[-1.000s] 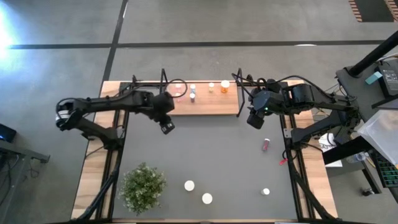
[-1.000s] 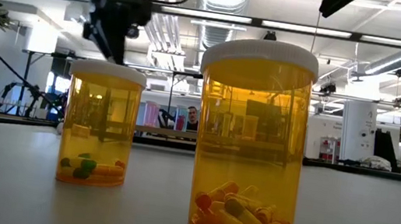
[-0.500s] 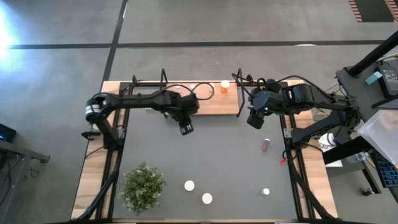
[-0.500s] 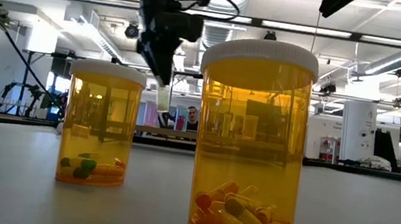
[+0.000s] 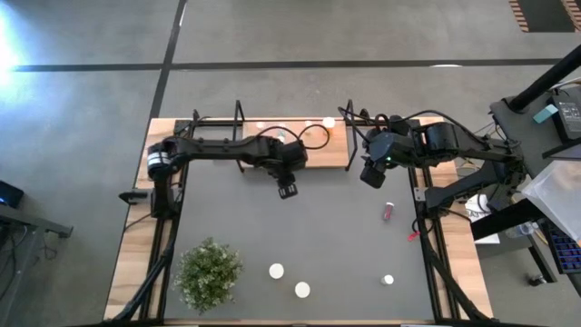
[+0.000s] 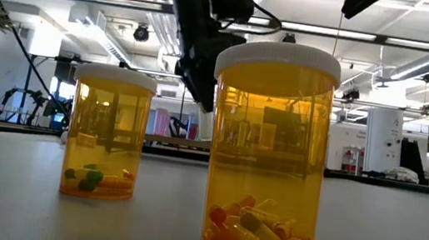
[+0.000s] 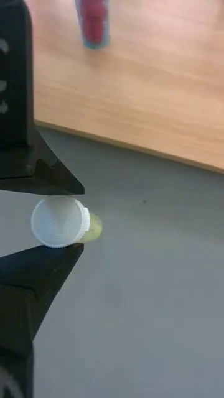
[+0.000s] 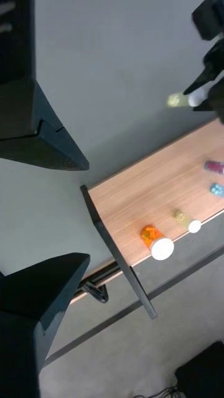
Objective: Pick and place medicine bottles onto shelf by color
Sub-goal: Move the left yellow pill bottle to the center
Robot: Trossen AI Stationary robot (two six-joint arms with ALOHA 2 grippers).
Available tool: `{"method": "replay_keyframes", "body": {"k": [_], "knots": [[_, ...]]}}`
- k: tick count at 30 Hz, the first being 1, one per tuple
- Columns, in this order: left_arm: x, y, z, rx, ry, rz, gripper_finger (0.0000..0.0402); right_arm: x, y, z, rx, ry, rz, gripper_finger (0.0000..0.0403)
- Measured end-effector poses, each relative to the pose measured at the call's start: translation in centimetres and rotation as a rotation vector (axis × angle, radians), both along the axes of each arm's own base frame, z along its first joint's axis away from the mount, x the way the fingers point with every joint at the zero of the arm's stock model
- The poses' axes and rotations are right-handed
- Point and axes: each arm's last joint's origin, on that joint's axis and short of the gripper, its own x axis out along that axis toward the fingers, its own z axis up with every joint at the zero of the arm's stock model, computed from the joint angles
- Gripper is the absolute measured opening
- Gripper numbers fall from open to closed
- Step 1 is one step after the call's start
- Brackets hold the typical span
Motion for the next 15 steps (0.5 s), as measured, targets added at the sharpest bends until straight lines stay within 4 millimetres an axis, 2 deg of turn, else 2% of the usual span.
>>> {"method": "replay_keyframes", "body": {"k": [6,15], "knots": [[1.0,0.2,-1.8,-0.009,0.041,-0.001,0.0099,0.0,0.0,0.0,0.000,0.000,0.000,0.0219],[1.7,0.4,-3.5,0.005,0.063,0.006,0.0099,0.0,0.0,0.0,0.000,0.000,0.000,0.0219]]}}
